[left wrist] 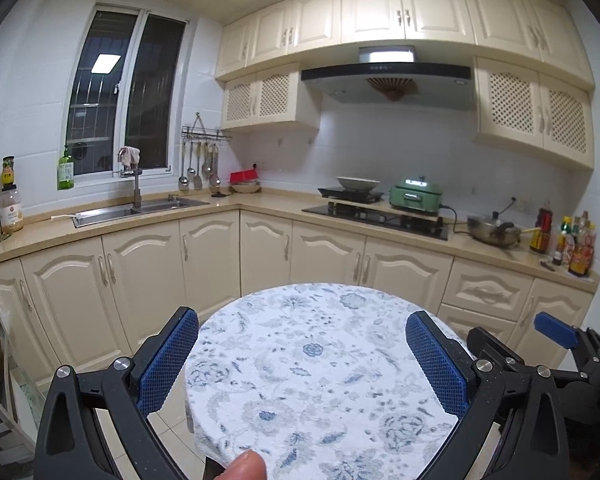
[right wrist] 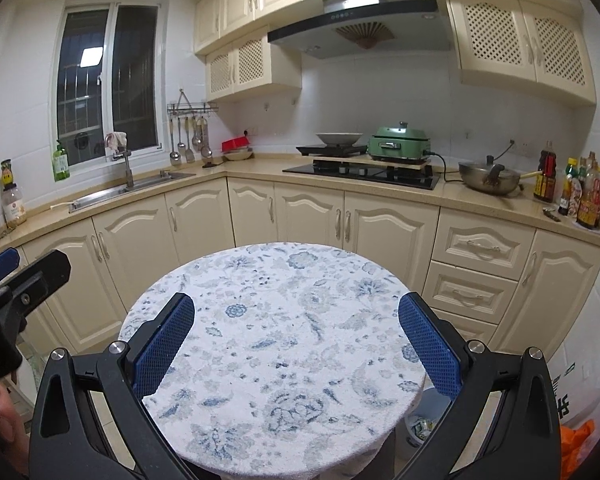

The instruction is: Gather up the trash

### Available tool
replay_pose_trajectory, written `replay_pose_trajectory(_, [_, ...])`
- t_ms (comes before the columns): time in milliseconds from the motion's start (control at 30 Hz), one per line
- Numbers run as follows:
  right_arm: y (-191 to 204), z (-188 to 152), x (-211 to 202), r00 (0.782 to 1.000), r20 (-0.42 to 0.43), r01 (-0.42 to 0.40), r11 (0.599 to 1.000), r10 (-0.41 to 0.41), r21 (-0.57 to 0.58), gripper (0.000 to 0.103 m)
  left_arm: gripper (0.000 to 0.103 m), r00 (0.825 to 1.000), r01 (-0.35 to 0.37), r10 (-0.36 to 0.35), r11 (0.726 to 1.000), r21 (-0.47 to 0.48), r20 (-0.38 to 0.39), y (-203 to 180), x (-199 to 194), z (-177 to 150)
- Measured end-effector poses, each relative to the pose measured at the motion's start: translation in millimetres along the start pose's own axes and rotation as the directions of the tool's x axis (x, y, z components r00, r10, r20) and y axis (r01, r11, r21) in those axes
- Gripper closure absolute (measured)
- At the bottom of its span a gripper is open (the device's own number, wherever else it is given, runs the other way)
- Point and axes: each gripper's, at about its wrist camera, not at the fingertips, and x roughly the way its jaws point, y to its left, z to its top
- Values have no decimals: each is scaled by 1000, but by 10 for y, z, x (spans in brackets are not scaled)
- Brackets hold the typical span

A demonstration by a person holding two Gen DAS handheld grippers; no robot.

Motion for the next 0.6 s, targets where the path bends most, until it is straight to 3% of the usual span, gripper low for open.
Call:
replay_pose_trajectory(133, [23, -23, -35, 1000, 14, -2, 1000, 2, 0, 0, 1, 1000, -20, 20, 1000, 8, 6, 13, -32, 6])
replay_pose_trajectory(600, [77, -38, -28, 1000, 17, -2, 1000, 2, -15, 0, 1, 1000, 8, -9, 1000, 12, 10, -63, 26, -104])
